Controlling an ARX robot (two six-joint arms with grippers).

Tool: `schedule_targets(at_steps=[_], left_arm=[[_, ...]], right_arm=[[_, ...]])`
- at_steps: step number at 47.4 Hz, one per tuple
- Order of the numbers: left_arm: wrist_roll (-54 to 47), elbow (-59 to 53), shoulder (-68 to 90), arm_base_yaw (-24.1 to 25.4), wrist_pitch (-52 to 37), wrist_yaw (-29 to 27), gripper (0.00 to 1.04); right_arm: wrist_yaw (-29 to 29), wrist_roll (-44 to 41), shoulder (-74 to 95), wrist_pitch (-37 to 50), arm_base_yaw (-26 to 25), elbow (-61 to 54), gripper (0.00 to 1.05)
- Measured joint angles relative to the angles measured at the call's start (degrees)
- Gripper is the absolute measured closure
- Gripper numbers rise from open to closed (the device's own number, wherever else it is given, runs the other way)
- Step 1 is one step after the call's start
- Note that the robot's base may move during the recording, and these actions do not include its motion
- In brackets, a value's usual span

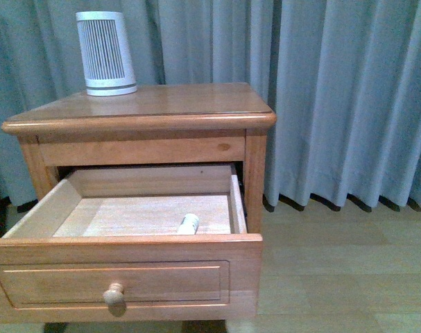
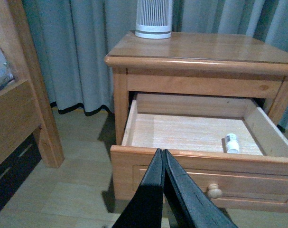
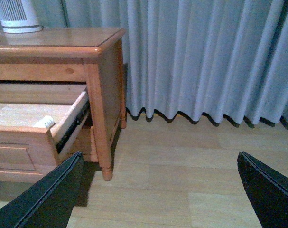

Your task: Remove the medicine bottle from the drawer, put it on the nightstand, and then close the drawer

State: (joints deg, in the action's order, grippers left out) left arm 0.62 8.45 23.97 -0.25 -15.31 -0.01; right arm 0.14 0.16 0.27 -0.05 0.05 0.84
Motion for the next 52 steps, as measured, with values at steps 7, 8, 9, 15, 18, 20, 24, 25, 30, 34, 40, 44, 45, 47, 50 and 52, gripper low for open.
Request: schedule_targets(at_steps=[7,8,9,15,18,20,24,25,30,34,40,44,45,47,50,52], left_arm=[[0.0,-1.9,-2.5,0.0,0.4,0.1,1.01],[0.0,-2.1,-2.9,0.0,0.5,0.0,1.01],[0.0,-2.3,-3.3,0.0,0.6,0.0,1.01],[0.0,-3.4,-5.2,0.0,1.4,-0.1,1.01],[0.0,-4.1,-6.3,0.0,2.0,-0.3,1.01],[0.0,-4.5,-7.1,0.0,2.4,-0.2,1.01],[0.0,-5.0,-8.8,0.0,3.3,-0.2,1.01],[0.0,-5.1,-9.0,0.0,3.5,-0.2,1.01],[0.0,-5.6,-10.5,0.0,4.3,-0.1,1.01],[0.0,-6.1,-11.5,0.0,4.9,-0.1,1.01],[0.0,-7.9,-13.5,0.0,5.1,0.0,1.01],[0.0,-7.9,-20.7,0.0,13.8,0.0,1.01],[0.0,-7.9,-22.3,0.0,14.6,0.0,1.01],[0.0,-7.9,-23.2,0.0,15.0,0.0,1.01],[0.0,-7.9,-23.5,0.0,15.1,0.0,1.01],[0.0,-7.9,-23.5,0.0,15.1,0.0,1.01]], right_arm=[[0.0,0.0,0.0,0.0,0.0,0.0,0.07],[0.0,0.0,0.0,0.0,0.0,0.0,0.07],[0.0,0.0,0.0,0.0,0.0,0.0,0.07],[-0.4,0.0,0.0,0.0,0.0,0.0,0.07],[-0.5,0.0,0.0,0.0,0.0,0.0,0.07],[-0.5,0.0,0.0,0.0,0.0,0.0,0.07],[-0.5,0.0,0.0,0.0,0.0,0.0,0.07],[-0.5,0.0,0.0,0.0,0.0,0.0,0.07],[-0.4,0.0,0.0,0.0,0.0,0.0,0.07],[-0.3,0.0,0.0,0.0,0.0,0.0,0.07],[-0.3,0.0,0.0,0.0,0.0,0.0,0.07],[-0.3,0.0,0.0,0.0,0.0,0.0,0.07],[-0.2,0.0,0.0,0.0,0.0,0.0,0.07],[-0.2,0.0,0.0,0.0,0.0,0.0,0.07],[-8.9,6.6,6.2,-6.3,-2.4,3.4,0.07],[-11.5,10.9,13.2,-5.4,-2.8,6.6,0.07]])
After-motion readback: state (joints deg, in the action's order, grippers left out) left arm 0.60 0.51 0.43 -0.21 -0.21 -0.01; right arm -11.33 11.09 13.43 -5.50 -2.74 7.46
